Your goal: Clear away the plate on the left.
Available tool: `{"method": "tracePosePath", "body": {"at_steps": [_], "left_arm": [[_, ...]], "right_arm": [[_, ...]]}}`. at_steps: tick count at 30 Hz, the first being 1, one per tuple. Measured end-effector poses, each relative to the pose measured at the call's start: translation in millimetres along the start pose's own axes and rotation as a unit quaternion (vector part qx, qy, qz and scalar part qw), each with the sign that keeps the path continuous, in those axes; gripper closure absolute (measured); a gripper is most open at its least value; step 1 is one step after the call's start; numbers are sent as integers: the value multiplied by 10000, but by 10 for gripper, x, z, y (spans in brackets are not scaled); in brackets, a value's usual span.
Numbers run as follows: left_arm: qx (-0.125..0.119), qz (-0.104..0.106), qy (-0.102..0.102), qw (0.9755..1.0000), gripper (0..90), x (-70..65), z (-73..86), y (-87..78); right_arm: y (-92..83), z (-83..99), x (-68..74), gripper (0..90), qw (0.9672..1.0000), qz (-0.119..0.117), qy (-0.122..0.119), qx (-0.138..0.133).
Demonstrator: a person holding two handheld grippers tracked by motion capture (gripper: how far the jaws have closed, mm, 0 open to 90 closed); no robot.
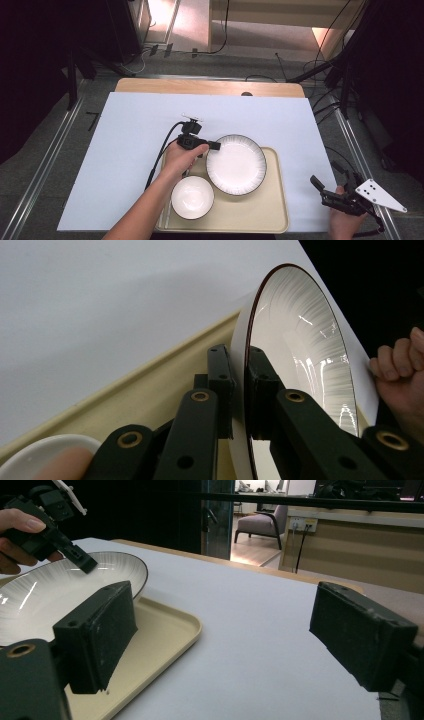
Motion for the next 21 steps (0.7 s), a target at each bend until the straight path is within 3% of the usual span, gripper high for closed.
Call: {"method": "tracePosePath", "body": {"at_steps": [3,10,13,21], "left_arm": [[98,112,-53,9999,849,19,1,19],[213,62,-124,9997,845,113,16,58],[240,169,-239,9993,839,141,24,74],[115,-60,101,9999,836,102,20,110]], "right_arm": [[1,-3,4,119,10000,-4,-11,-2],[-5,-4,1,119,10000,14,-1,-11],[-1,1,-1,119,10000,3,-2,0],[-1,0,2,119,10000,0,-5,-3]]}}
Point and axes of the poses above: each handheld gripper's, and its own axes: y roughly forward along the jaws, z roughly out of its underside, x roughly to its left, the point moved 4 cm from there along y, roughly forward along the jaws, and after that the axes turned 12 degrees about z, right-handed, at the moved point
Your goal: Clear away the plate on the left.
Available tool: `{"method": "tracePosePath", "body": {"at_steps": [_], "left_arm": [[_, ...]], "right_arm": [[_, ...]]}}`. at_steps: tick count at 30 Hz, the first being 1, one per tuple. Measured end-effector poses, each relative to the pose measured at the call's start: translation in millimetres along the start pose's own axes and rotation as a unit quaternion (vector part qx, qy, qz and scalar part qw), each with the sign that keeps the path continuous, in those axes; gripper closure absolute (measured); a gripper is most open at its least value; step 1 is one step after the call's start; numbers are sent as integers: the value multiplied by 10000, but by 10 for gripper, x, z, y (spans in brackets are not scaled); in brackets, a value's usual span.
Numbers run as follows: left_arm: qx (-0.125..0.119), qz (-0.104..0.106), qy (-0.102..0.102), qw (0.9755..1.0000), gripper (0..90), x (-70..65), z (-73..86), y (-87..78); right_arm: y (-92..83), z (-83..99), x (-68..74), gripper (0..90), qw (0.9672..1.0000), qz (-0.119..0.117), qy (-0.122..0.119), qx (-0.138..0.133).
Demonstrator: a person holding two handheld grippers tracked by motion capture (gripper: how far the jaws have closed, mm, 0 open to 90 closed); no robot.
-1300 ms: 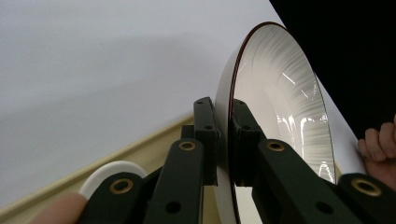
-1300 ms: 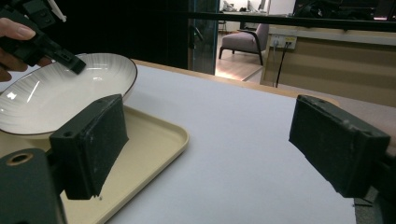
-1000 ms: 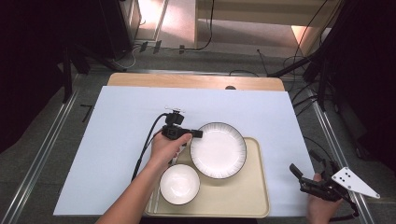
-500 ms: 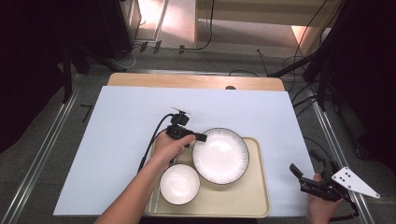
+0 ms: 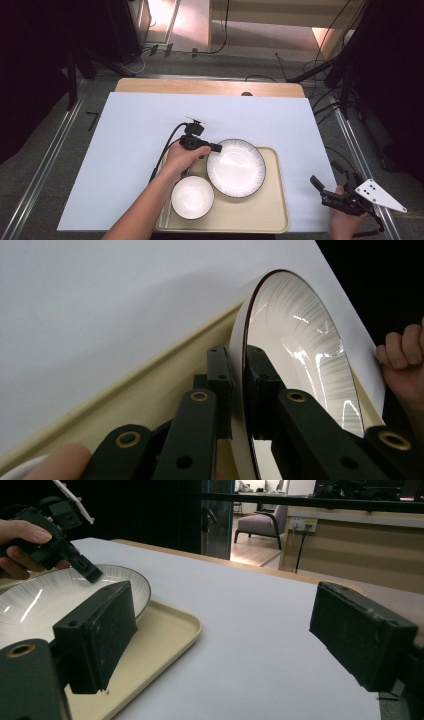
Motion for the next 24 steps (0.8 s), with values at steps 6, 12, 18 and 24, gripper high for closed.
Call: {"method": "tracePosePath", "body": {"at_steps": [6,12,18,24], "left_arm": [[-76,-263,275,9992,705,8,-10,-19],[-751,-288,754,9939,582,-78,-104,-209],[-1028,-615,1212,9854,293,-118,-117,-314],[-930,-487,1348,9853,0,-160,-78,-421]], "right_arm": [[-2,-1,-6,119,10000,12,-9,-10],[-2,-3,-5,119,10000,10,-31,-19],[-3,-3,2,119,10000,7,-22,4],[4,-3,8,118,10000,7,-52,8]]}}
Point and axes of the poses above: each handheld gripper's, and its own axes: y roughly forward along the jaws, z roughly out of its underside, x roughly to its left, the point moved 4 cm from there along y, roughly forward along the jaws, and after that the axes turned 12 degrees about z, right-handed, at the moved point
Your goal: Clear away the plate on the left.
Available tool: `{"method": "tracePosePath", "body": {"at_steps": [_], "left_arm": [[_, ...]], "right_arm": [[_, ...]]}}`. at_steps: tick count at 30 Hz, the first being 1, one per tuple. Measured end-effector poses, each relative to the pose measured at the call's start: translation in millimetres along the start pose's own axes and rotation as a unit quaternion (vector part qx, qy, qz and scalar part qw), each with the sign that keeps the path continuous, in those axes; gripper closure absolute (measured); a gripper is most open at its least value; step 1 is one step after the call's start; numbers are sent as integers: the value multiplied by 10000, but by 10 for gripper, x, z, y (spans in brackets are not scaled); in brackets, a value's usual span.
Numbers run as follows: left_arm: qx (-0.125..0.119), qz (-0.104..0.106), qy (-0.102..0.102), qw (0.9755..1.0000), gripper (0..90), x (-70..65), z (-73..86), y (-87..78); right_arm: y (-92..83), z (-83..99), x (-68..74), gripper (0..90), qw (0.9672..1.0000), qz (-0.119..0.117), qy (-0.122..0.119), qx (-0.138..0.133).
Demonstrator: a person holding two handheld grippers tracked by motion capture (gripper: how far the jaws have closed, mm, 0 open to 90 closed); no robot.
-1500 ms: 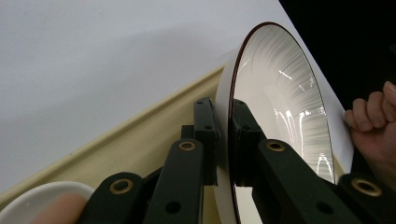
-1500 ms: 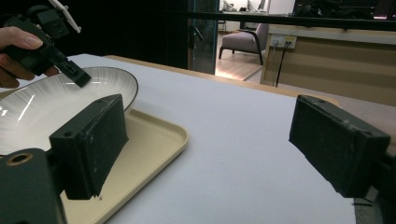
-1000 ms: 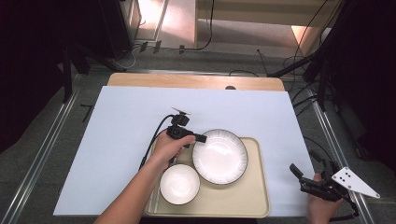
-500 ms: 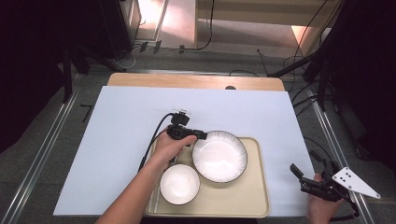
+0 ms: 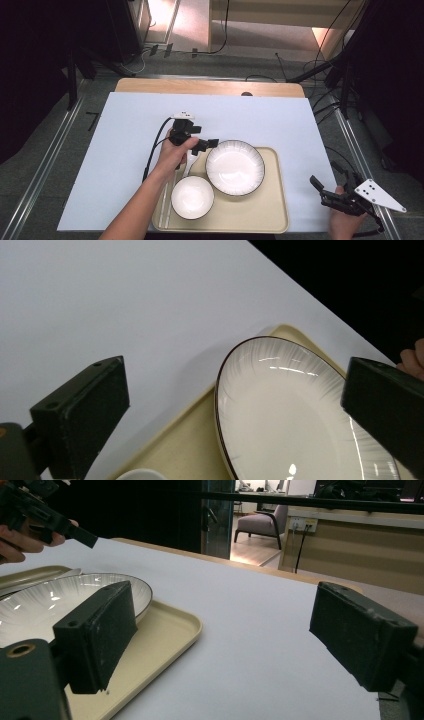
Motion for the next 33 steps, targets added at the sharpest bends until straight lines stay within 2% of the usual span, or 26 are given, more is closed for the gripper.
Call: {"method": "tracePosePath", "body": {"at_steps": [1,2,4,8,12,18,33], "left_arm": [[-157,-10,-43,9999,0,-2,-13,-42],[-286,-35,58,9996,0,-9,-17,-81],[-363,-44,142,9992,0,-18,-16,-111],[-435,-213,355,9982,0,-31,12,-190],[-479,-307,461,9973,0,-32,44,-254],[-626,-317,475,9964,0,-23,71,-365],[-781,-645,520,9935,0,21,206,-626]], "right_arm": [[0,0,1,119,10000,-3,-1,0],[1,0,0,119,10000,0,-7,0],[3,1,-3,119,10000,1,-4,1],[3,5,-3,119,10000,-5,-10,-1],[-3,6,-1,118,10000,-4,-8,10],[4,3,-1,119,10000,11,-32,-4],[-1,-1,3,119,10000,10,-19,9]]}}
Point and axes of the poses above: each handheld gripper's, and its own axes: y roughly forward along the jaws, z roughly out of its underside, x roughly to its left, the point moved 4 cm from there along y, roughly forward along the jaws, and after that the axes turned 12 degrees about z, right-handed, at the moved point
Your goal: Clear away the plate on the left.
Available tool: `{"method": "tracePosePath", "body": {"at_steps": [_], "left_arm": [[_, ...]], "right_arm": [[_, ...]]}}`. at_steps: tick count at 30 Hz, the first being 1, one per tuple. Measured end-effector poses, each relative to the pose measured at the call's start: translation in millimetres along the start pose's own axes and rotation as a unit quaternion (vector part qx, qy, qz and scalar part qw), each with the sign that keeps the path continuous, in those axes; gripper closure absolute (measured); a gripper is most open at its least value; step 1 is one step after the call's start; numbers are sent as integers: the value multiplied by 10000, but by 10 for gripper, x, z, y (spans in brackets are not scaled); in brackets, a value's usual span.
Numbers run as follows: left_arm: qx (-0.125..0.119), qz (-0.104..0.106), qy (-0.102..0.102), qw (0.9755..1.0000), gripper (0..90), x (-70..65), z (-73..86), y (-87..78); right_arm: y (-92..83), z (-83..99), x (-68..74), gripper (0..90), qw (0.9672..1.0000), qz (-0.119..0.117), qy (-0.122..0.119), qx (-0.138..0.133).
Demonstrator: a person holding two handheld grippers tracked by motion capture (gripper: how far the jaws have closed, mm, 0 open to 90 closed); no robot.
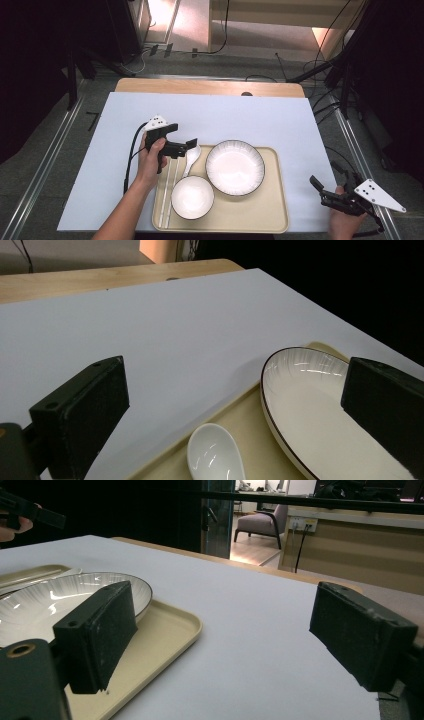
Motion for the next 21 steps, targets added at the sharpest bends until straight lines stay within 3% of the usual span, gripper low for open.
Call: {"method": "tracePosePath", "body": {"at_steps": [6,21], "left_arm": [[-105,-75,-80,9999,0,33,50,-129],[-278,-406,1,9988,0,113,236,-490]], "right_arm": [[1,0,0,119,10000,-2,8,-5],[-2,-2,1,119,10000,5,8,-2]]}}
Point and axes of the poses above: each handheld gripper's, and its own axes: y roughly forward along the jaws, z roughly out of its underside, x roughly to its left, the point moved 4 cm from there along y, roughly forward along the jaws, and after that the axes turned 12 degrees about z, right-handed, at the moved point
